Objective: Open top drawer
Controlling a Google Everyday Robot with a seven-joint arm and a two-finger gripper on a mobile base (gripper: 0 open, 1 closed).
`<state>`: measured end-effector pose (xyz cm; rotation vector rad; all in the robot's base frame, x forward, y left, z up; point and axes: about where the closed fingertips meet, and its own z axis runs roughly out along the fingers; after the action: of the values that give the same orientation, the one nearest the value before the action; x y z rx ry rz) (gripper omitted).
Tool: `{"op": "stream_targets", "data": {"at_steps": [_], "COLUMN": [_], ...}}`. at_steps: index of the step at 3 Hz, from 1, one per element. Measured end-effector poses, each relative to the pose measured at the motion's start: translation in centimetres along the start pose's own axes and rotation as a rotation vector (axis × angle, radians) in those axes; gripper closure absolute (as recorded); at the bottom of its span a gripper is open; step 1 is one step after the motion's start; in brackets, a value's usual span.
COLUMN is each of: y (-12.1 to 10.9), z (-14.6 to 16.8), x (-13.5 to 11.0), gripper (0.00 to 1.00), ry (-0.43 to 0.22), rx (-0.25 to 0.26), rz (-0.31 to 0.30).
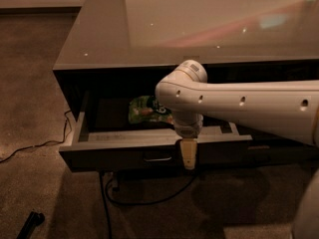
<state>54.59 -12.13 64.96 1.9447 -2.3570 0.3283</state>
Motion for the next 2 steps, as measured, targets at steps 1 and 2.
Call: {"op": "stream_targets", "data": {"at_steps": [1,2], "y": [-0.8,-1.5], "z": [-1.4,-3.3], "x": [1.1,2.4], "gripper": [0.00,0.00], "ry": [-0.019,-0.032], "rx": [0.050,0.107], "rz": [0.045,0.090]}}
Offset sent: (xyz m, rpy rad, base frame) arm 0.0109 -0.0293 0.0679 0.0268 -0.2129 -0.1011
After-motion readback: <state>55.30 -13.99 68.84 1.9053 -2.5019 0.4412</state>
